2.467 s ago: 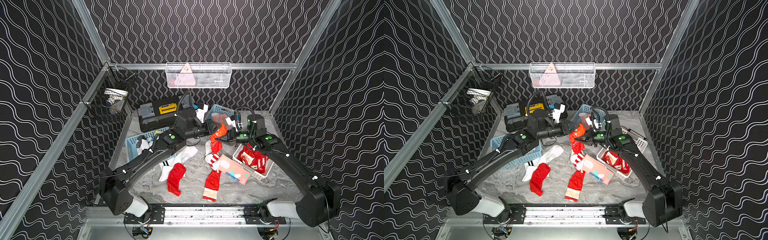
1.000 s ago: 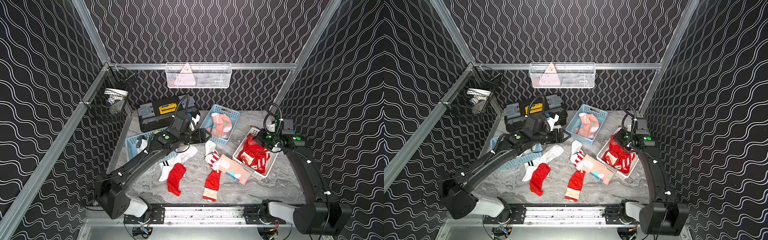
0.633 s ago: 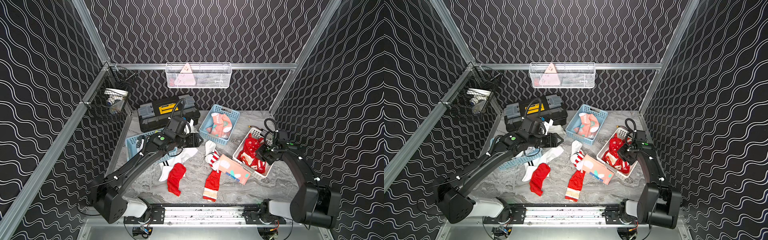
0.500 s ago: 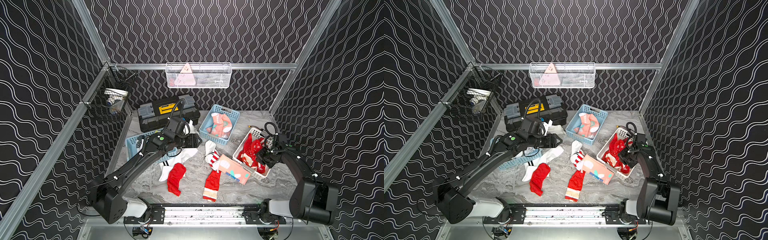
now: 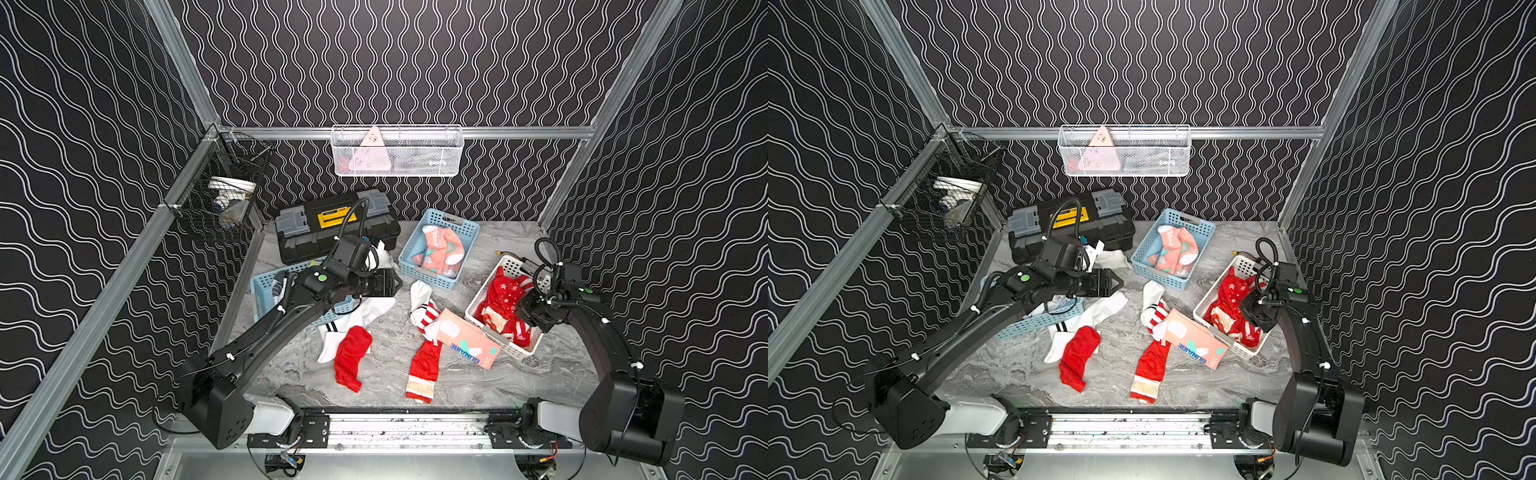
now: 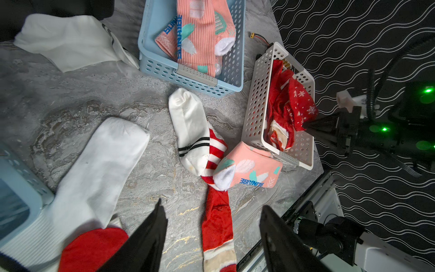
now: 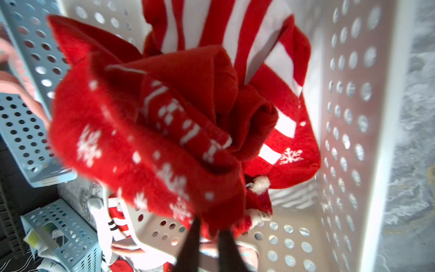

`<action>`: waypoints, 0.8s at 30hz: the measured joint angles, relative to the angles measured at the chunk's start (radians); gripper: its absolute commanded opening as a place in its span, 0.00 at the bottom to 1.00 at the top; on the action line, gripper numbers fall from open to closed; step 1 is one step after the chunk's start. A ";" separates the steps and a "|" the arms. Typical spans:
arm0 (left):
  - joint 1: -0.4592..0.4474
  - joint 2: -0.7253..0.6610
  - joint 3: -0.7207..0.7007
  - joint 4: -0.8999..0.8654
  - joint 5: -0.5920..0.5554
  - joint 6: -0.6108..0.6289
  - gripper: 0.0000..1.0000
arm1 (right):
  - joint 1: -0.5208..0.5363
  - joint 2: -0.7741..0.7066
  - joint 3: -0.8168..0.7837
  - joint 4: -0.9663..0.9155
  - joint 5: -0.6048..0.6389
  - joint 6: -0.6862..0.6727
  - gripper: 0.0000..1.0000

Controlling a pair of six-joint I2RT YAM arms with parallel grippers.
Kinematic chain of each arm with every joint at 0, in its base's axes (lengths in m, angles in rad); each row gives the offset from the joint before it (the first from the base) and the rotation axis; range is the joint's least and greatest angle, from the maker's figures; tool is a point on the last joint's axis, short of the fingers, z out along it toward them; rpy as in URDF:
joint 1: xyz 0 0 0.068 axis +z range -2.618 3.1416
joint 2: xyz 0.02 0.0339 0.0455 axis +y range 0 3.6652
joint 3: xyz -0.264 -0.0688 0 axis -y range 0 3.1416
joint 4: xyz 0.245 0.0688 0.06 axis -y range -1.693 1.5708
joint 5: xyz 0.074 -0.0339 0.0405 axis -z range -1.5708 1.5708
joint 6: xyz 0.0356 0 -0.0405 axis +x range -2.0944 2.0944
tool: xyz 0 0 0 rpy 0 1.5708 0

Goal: Sort the socks into the basket by color
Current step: Place the sock in the bin, then pick up the sock at the center of the board.

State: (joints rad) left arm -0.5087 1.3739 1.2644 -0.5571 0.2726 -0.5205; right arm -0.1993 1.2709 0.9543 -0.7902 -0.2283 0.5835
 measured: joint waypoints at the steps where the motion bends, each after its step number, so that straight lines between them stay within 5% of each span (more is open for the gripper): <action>1: 0.001 0.002 0.003 -0.004 0.000 0.002 0.67 | 0.000 -0.004 0.012 -0.011 0.002 0.000 0.55; 5: 0.005 0.010 0.018 -0.015 -0.003 0.008 0.67 | 0.010 -0.016 0.060 -0.054 0.007 -0.002 0.73; 10: 0.013 0.025 0.040 -0.020 0.005 0.019 0.67 | 0.039 -0.023 0.139 -0.101 0.010 -0.018 0.77; 16: 0.022 0.048 0.069 -0.023 0.020 0.023 0.67 | 0.072 -0.032 0.231 -0.131 0.026 -0.020 0.77; 24: 0.039 0.068 0.082 -0.026 0.037 0.025 0.67 | 0.133 0.042 0.224 -0.119 0.010 -0.040 0.63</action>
State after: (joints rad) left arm -0.4702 1.4414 1.3464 -0.5827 0.3099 -0.4957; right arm -0.0662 1.3132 1.1778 -0.9089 -0.2184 0.5438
